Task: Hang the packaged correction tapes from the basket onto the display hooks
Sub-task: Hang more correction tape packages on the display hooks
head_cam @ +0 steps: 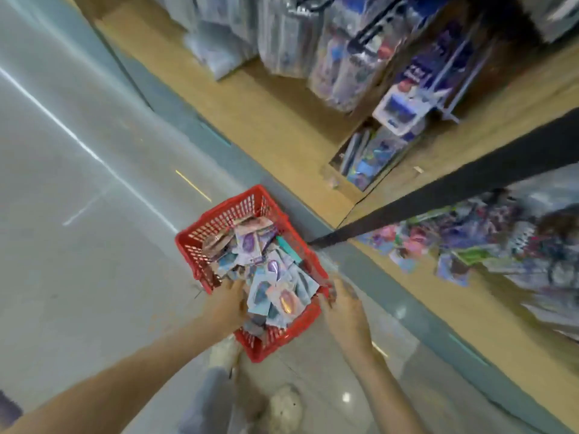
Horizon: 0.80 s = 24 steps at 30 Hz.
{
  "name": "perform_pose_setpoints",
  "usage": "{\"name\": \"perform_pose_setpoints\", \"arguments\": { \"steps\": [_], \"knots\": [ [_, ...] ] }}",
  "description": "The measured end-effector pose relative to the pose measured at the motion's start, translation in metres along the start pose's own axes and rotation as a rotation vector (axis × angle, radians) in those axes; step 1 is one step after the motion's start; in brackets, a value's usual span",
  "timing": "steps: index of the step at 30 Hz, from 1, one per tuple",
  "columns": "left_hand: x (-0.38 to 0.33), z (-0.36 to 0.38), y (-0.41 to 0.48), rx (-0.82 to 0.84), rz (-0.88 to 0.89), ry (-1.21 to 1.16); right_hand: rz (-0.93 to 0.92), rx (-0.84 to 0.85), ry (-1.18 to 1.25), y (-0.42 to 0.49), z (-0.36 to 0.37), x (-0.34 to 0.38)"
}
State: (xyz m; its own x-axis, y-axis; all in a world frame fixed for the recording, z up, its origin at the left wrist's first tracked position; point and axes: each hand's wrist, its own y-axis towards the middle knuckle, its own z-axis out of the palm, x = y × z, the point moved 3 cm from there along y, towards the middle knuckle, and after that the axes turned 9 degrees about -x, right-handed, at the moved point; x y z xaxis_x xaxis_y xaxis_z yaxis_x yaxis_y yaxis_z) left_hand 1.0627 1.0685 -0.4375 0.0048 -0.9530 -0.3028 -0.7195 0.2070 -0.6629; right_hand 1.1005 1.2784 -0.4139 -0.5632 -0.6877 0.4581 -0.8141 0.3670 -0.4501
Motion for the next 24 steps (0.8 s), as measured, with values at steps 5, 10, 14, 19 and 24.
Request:
{"name": "perform_pose_setpoints", "arguments": {
  "steps": [5,10,14,19,24],
  "knots": [
    [0.058,0.120,0.101,0.014,-0.152,-0.039,0.145,0.199,0.047,0.046,0.151,-0.079],
    [0.075,0.217,0.170,0.058,-0.155,-0.051,0.201,0.262,0.015,0.085,0.244,-0.132],
    [0.067,0.240,0.184,-0.104,-0.194,0.052,0.107,0.216,-0.153,0.097,0.279,-0.145],
    [0.064,0.214,0.160,-0.215,-0.318,-0.482,0.103,-0.016,-0.011,0.086,0.254,-0.130],
    [0.038,0.146,0.108,-0.056,-0.327,-0.610,0.165,0.000,0.288,0.061,0.161,-0.087]
  ]
}}
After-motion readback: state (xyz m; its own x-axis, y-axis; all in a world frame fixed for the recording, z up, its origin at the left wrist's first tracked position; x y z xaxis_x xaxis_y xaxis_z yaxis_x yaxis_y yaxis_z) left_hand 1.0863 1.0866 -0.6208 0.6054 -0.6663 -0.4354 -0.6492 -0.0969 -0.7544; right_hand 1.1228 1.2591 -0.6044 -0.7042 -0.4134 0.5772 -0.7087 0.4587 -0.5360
